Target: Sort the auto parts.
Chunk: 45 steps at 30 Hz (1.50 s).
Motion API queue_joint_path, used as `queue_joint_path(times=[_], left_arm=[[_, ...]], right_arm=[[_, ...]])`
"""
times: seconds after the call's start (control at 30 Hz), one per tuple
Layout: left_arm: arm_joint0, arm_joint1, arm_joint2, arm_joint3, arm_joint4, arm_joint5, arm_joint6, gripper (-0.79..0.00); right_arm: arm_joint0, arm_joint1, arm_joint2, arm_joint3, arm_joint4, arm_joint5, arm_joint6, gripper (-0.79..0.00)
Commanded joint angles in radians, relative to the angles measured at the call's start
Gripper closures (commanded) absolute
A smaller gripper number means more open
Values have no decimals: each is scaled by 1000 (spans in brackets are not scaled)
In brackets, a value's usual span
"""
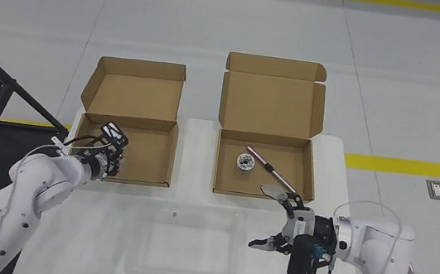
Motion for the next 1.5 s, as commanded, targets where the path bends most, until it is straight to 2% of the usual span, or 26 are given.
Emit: queue_joint_path(times=[0.0, 0.13, 0.37, 0.47, 0.6, 0.8, 0.83, 0.87, 0.97, 1.0, 1.03, 1.1, 1.17, 1.3, 1.47], left_arm=[[0, 0, 0, 0, 0, 0, 0, 0], [9, -6, -6, 23, -49, -8, 52, 0], [-93, -47, 55, 197, -80, -43, 158, 0], [-147, -74, 102, 289, -83, -44, 201, 0], [-226, -121, 173, 417, -116, -48, 227, 0], [-322, -194, 273, 582, -80, -30, 255, 0], [-336, -205, 284, 607, -82, -32, 259, -46], [-349, -215, 294, 629, -76, -31, 261, -169], [-379, -241, 313, 682, -67, -43, 274, -409], [-387, -247, 316, 697, -64, -49, 277, -563], [-394, -253, 318, 710, -60, -55, 280, -646], [-404, -262, 320, 731, -45, -57, 286, -727], [-410, -268, 316, 748, -36, -62, 293, -757], [-416, -272, 295, 759, -21, -64, 305, -763], [-400, -251, 229, 700, -20, -99, 319, -785]], right_arm=[[0, 0, 0, 0, 0, 0, 0, -785], [0, 0, 0, 0, 0, 0, 0, -785], [0, 0, 0, 0, 0, 0, 0, -785], [0, 0, 0, 0, 0, 0, 0, -785], [0, 0, 0, 0, 0, 0, 0, -785], [0, 0, 0, 0, 0, 0, 0, -785], [0, 0, 0, 0, 0, 0, 0, -785], [0, 0, 0, 0, 0, 0, 0, -785], [0, 0, 0, 0, 0, 0, 0, -785], [0, 0, 0, 0, 0, 0, 0, -785], [0, 0, 0, 0, 0, 0, 0, -785], [0, 0, 0, 0, 0, 0, 0, -785], [0, 0, 0, 0, 0, 0, 0, -785], [0, 0, 0, 0, 0, 0, 0, -785], [0, 0, 0, 0, 0, 0, 0, -785]])
